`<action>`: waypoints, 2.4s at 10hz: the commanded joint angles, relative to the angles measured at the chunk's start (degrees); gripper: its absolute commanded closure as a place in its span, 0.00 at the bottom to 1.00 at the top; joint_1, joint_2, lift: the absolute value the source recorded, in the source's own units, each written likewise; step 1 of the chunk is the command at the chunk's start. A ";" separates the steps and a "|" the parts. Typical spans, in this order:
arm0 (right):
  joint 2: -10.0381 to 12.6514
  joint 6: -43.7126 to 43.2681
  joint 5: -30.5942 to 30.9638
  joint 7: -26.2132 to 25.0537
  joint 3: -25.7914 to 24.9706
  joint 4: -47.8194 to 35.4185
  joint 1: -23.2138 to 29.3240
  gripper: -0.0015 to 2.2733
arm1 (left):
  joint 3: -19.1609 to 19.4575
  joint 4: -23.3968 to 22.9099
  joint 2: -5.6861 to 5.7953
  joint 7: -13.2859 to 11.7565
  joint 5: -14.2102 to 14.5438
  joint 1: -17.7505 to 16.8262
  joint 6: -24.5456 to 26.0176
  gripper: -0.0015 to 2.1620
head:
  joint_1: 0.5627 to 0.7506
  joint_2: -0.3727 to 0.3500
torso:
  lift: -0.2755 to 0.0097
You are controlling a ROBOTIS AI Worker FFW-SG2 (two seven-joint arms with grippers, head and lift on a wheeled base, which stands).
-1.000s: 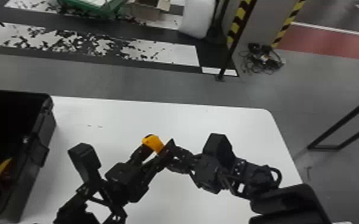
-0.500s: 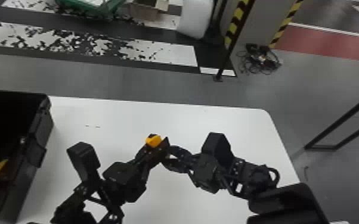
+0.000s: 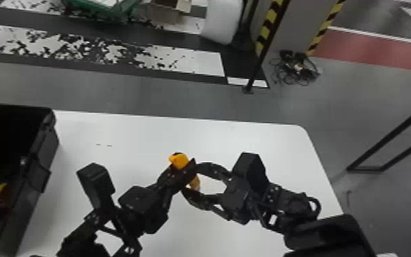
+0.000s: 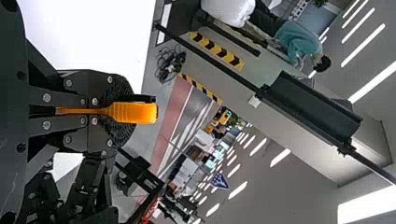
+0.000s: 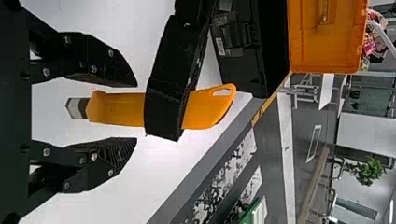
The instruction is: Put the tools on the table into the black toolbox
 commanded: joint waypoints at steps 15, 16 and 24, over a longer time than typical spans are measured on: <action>3.27 -13.92 -31.11 6.23 -28.39 -0.23 13.91 0.04 | 23.92 -6.19 5.46 7.60 -13.36 9.63 -20.64 0.98 | 0.70 0.31 | 0.83; 3.27 -14.45 -31.29 6.49 -28.48 0.47 13.82 0.04 | 26.73 -4.61 5.02 7.60 -13.36 10.25 -22.58 0.98 | 0.70 0.37 | 0.83; 3.27 -17.96 -34.19 8.34 -31.99 4.07 14.17 0.04 | 31.12 11.91 4.75 9.62 -18.90 4.36 -26.27 0.97 | 0.70 0.61 | 0.83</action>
